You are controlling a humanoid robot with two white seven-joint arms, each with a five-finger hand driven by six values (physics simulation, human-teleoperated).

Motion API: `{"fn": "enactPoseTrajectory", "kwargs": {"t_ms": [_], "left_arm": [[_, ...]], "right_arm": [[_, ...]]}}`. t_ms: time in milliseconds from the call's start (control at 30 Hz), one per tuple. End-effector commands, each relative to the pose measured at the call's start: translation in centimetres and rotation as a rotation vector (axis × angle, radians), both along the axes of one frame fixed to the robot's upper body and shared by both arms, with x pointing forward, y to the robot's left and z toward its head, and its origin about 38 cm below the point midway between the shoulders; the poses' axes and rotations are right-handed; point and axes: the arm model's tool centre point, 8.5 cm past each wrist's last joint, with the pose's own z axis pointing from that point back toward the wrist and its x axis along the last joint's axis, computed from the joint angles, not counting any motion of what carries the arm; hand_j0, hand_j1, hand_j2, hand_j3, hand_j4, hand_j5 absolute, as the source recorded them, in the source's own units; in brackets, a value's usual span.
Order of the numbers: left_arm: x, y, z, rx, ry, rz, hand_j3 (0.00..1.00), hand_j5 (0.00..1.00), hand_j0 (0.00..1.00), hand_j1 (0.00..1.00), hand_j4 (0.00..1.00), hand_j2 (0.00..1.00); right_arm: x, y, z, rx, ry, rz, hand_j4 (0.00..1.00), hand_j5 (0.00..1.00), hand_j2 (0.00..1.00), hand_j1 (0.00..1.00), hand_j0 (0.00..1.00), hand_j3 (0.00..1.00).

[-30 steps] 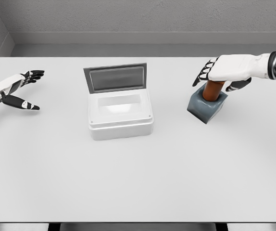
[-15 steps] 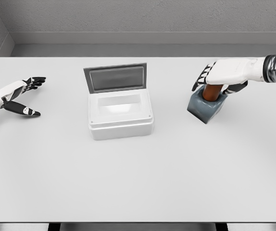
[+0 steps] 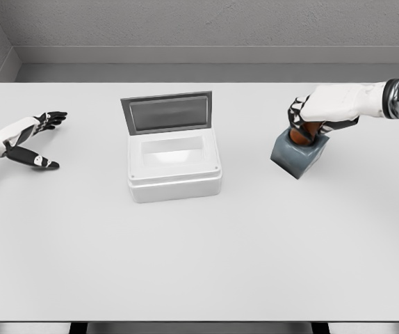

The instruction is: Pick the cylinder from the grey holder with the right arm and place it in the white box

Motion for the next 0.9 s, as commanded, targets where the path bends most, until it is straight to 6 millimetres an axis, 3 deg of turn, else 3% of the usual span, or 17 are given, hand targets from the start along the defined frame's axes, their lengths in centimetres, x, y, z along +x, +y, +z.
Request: {"fn": "enactPoseTrajectory", "kwargs": {"t_ms": [0, 33, 167, 433, 633, 867], "left_arm": [[0.0, 0.1, 0.1, -0.008, -0.004, 0.006, 1.00, 1.00, 1.00, 1.00, 1.00, 1.00], [0.1, 0.1, 0.2, -0.008, -0.005, 0.005, 1.00, 1.00, 1.00, 1.00, 1.00, 1.00], [0.1, 0.0, 0.1, -0.009, -0.004, 0.005, 1.00, 1.00, 1.00, 1.00, 1.00, 1.00], [0.0, -0.1, -0.1, -0.010, -0.002, 0.003, 1.00, 1.00, 1.00, 1.00, 1.00, 1.00], [0.0, -0.2, -0.1, -0.012, -0.002, 0.001, 1.00, 1.00, 1.00, 1.00, 1.00, 1.00], [-0.2, -0.2, -0.3, -0.012, 0.003, 0.000, 1.00, 1.00, 1.00, 1.00, 1.00, 1.00]], "right_arm": [[0.1, -0.1, 0.5, 0.015, -0.012, -0.003, 0.00, 0.00, 0.00, 0.00, 0.00, 0.00], [0.2, 0.2, 1.4, 0.019, -0.031, 0.005, 0.00, 0.00, 0.00, 0.00, 0.00, 0.00], [0.3, 4.8, 3.8, 0.056, -0.087, 0.113, 0.00, 0.00, 0.00, 0.00, 0.00, 0.00], [0.1, 13.1, 3.9, 0.112, -0.085, 0.275, 0.00, 0.00, 0.00, 0.00, 0.00, 0.00], [-0.6, 15.5, 2.3, 0.081, -0.052, 0.335, 0.00, 0.00, 0.00, 0.00, 0.00, 0.00], [-1.4, 16.5, 1.3, 0.060, -0.032, 0.371, 0.00, 0.00, 0.00, 0.00, 0.00, 0.00]]}}
